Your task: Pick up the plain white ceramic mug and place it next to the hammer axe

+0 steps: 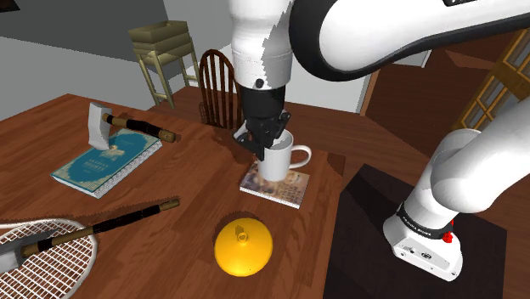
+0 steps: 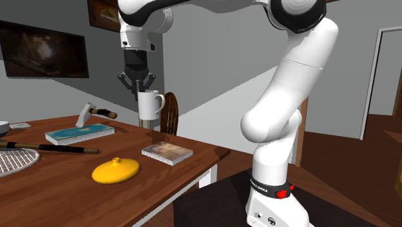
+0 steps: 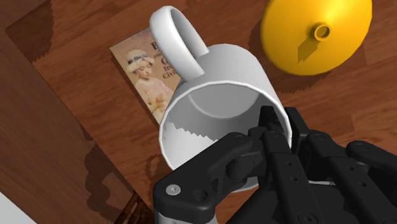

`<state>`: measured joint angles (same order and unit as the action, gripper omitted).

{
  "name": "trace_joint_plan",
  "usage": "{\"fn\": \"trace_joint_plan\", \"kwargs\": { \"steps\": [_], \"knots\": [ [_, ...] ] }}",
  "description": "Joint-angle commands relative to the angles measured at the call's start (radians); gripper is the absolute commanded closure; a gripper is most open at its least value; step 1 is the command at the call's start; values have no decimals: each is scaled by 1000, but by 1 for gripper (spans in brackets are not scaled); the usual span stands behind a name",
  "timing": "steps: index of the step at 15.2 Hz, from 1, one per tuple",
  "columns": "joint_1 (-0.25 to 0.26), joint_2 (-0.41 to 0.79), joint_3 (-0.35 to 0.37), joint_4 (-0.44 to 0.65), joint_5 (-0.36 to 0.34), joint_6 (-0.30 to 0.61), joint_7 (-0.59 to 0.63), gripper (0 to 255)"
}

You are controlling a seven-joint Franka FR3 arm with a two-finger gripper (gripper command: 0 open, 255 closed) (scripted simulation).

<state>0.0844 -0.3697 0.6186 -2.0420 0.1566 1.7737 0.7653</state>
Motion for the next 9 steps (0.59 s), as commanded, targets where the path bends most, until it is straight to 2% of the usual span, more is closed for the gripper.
{"fn": "trace_joint_plan", "kwargs": {
  "steps": [1,9],
  "knots": [
    [-1,0,-3,29,-2,-30,0,255],
    [-10,18,-10,151,-15,-136,5,255]
  ]
}}
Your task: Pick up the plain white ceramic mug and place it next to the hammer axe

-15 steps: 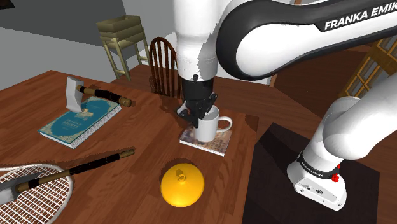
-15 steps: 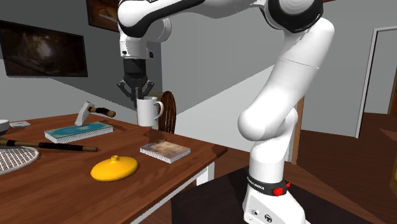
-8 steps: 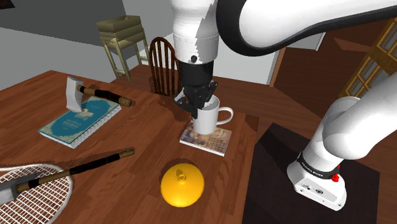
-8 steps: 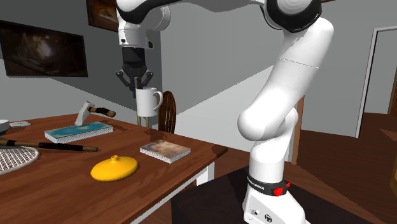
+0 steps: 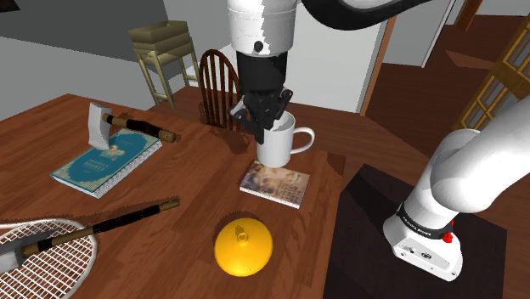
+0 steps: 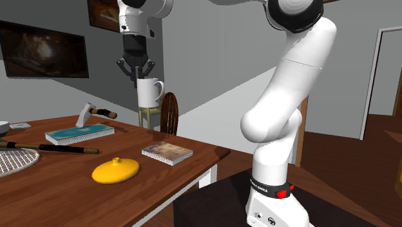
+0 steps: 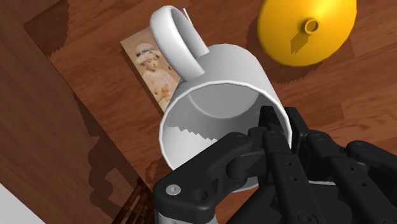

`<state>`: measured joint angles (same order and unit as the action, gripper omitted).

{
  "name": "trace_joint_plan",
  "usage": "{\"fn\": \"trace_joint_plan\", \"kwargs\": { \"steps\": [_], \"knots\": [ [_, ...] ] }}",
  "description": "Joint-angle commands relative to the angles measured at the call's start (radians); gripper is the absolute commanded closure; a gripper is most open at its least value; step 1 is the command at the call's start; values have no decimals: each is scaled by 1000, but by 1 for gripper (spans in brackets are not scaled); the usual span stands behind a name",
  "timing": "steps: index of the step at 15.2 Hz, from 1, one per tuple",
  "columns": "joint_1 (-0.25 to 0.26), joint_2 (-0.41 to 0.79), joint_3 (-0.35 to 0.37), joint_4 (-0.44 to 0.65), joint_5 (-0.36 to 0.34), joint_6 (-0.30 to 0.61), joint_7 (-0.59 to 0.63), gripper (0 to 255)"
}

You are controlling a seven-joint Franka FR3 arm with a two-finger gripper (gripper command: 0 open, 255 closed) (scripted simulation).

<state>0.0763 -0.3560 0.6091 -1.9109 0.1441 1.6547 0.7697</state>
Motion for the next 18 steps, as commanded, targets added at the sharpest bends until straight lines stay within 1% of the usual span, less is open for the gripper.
{"fn": "trace_joint_plan", "kwargs": {
  "steps": [1,4,7,10,13,14,15,18],
  "knots": [
    [-3,8,-1,37,-5,-30,2,255],
    [-6,16,-1,73,-10,-59,4,255],
    [-31,157,47,190,-82,-54,44,255],
    [-34,313,93,326,-177,-68,95,255],
    [-1,483,124,489,-291,-107,147,255],
    [20,542,128,552,-332,-126,162,255],
    [65,649,132,675,-405,-168,182,255],
    [57,625,118,606,-385,-116,177,255]
  ]
}}
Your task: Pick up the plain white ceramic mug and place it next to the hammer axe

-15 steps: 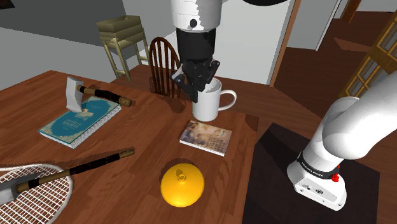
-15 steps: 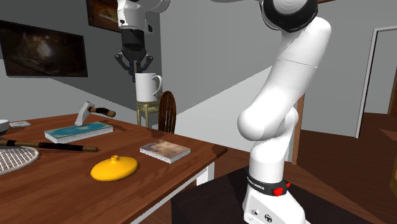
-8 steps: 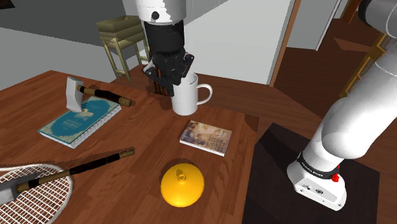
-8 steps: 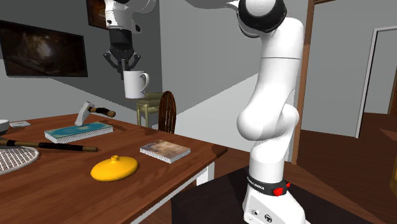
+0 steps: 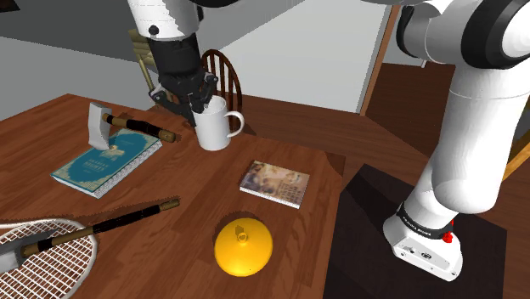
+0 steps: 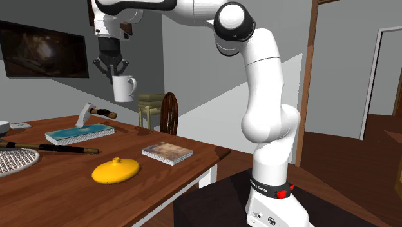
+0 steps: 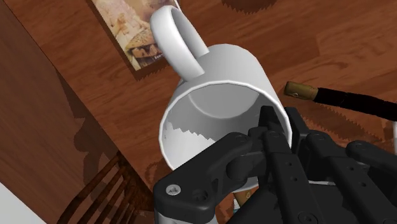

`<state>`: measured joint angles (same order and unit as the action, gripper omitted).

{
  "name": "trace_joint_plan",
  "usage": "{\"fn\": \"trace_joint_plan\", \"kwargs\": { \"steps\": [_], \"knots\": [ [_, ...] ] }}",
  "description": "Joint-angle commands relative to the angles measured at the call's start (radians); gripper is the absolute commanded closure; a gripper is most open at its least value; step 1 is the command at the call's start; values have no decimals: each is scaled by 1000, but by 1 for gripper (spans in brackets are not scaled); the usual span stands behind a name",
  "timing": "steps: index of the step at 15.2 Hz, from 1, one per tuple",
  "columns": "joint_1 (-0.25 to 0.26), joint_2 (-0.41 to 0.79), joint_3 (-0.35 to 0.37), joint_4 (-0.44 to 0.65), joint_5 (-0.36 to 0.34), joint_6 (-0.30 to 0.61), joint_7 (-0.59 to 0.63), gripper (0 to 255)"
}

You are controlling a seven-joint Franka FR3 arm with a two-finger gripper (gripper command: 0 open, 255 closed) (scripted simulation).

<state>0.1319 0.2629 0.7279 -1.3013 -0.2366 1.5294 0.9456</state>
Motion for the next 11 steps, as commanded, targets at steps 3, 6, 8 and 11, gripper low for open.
{"fn": "trace_joint_plan", "kwargs": {
  "steps": [3,6,8,11],
  "knots": [
    [-14,-11,-2,-66,8,58,0,255],
    [-26,-25,-3,-123,17,104,-1,255],
    [-33,-32,-4,-159,21,134,-1,255],
    [-40,-40,-5,-208,26,178,-1,255]
  ]
}}
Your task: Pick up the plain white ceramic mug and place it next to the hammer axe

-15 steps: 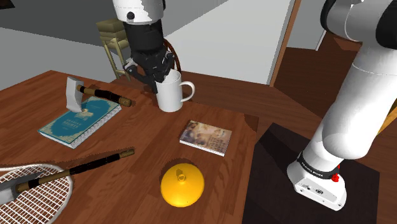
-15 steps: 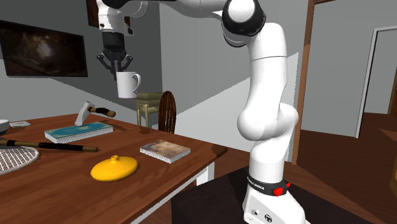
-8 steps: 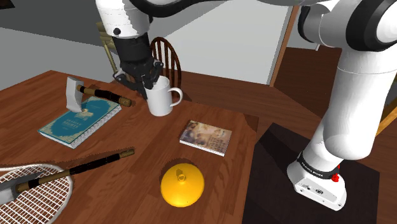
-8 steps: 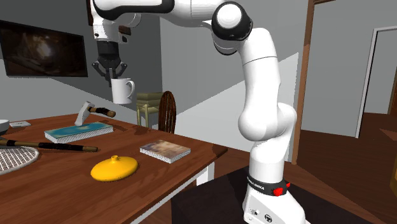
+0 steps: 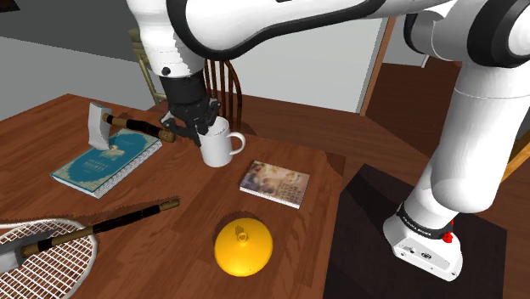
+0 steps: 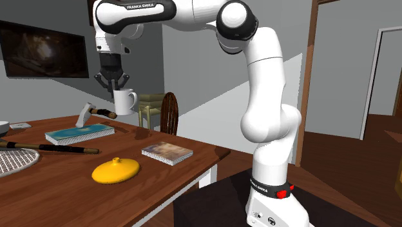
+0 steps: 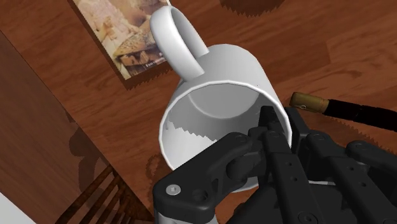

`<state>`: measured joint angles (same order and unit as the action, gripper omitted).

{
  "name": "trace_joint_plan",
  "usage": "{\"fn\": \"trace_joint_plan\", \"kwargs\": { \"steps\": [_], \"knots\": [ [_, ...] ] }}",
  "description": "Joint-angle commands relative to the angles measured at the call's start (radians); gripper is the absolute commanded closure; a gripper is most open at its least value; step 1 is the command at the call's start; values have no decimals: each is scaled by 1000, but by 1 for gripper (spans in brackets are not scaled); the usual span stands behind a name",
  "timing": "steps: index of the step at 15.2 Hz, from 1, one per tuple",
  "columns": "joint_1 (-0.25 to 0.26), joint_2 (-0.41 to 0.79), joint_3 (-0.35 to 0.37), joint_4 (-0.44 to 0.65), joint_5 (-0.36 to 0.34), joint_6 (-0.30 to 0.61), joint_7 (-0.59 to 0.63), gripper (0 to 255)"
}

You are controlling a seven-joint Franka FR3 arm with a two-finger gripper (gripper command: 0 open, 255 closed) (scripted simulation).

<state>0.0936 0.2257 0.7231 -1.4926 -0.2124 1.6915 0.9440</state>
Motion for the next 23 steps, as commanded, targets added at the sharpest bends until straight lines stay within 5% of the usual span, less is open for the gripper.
{"fn": "trace_joint_plan", "kwargs": {
  "steps": [1,23],
  "knots": [
    [-4,-5,-1,-33,2,30,1,255],
    [-16,26,-18,-296,-34,313,42,255]
  ]
}}
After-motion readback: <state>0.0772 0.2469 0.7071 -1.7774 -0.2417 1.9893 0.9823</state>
